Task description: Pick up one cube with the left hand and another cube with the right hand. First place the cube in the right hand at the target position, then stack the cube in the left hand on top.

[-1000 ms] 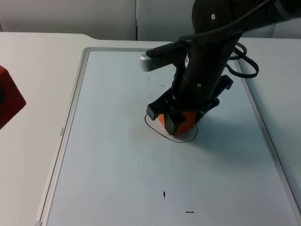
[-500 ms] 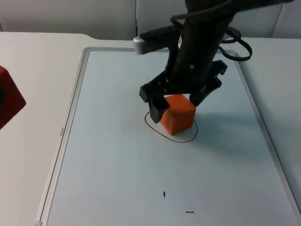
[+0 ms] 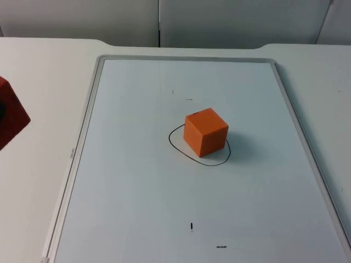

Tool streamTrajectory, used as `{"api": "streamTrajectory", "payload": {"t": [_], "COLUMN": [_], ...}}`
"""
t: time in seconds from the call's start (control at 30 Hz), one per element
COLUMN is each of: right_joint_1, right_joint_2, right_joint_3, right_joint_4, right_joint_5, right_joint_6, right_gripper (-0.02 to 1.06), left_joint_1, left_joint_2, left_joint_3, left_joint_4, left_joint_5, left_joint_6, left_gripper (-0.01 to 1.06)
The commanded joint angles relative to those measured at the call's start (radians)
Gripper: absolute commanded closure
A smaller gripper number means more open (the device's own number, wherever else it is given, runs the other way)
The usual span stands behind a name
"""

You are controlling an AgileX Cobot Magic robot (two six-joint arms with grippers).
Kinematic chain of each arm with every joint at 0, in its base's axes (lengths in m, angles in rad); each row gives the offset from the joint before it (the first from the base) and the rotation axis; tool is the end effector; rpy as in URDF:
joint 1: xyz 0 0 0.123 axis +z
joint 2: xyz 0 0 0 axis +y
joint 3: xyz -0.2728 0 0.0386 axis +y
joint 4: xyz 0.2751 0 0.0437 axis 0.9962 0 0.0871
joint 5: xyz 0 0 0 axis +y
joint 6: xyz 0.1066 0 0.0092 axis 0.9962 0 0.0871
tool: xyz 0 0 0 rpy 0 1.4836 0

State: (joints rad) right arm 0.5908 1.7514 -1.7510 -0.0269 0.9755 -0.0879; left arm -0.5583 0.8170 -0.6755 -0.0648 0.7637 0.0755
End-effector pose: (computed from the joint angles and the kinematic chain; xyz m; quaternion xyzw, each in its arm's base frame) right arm 0.3580 0.2372 0.3449 -0.3169 0.8875 0.0706 0.3272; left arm 0.1612 -0.1063 0.2748 0.2768 0.8874 -0.1164 0.3497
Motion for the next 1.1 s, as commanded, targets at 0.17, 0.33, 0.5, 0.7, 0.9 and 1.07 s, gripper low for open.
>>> {"api": "streamTrajectory", "payload": {"t": [0.17, 0.33, 0.5, 0.7, 0.9, 1.07], "right_joint_1": [0.055, 0.119, 0.130, 0.130, 0.130, 0.130], "right_joint_2": [-0.304, -0.528, -0.720, -1.008, -1.238, -1.358], "right_joint_3": [0.039, 0.242, 0.465, 0.742, 0.924, 1.033], "right_joint_4": [-0.025, -0.061, -0.046, -0.046, -0.046, -0.055], "right_joint_5": [0.009, -0.054, -0.106, -0.161, -0.173, -0.207], "right_joint_6": [-0.027, -0.025, -0.016, 0.016, 0.032, 0.032], "right_gripper": [0.18, 0.18, 0.18, 0.18, 0.18, 0.18], "left_joint_1": [-0.007, -0.007, -0.007, -0.007, -0.007, -0.007], "left_joint_2": [-0.005, -0.005, -0.005, -0.005, 0.032, 0.106], "left_joint_3": [0.002, 0.002, 0.002, 0.002, 0.002, 0.002], "left_joint_4": [-0.008, -0.008, -0.008, -0.008, -0.015, -0.116], "left_joint_5": [-0.012, -0.012, -0.014, -0.042, -0.067, -0.137], "left_joint_6": [-0.004, -0.004, -0.004, 0.004, 0.004, 0.085], "left_gripper": [0.87, 0.87, 0.87, 0.87, 0.87, 0.87]}}
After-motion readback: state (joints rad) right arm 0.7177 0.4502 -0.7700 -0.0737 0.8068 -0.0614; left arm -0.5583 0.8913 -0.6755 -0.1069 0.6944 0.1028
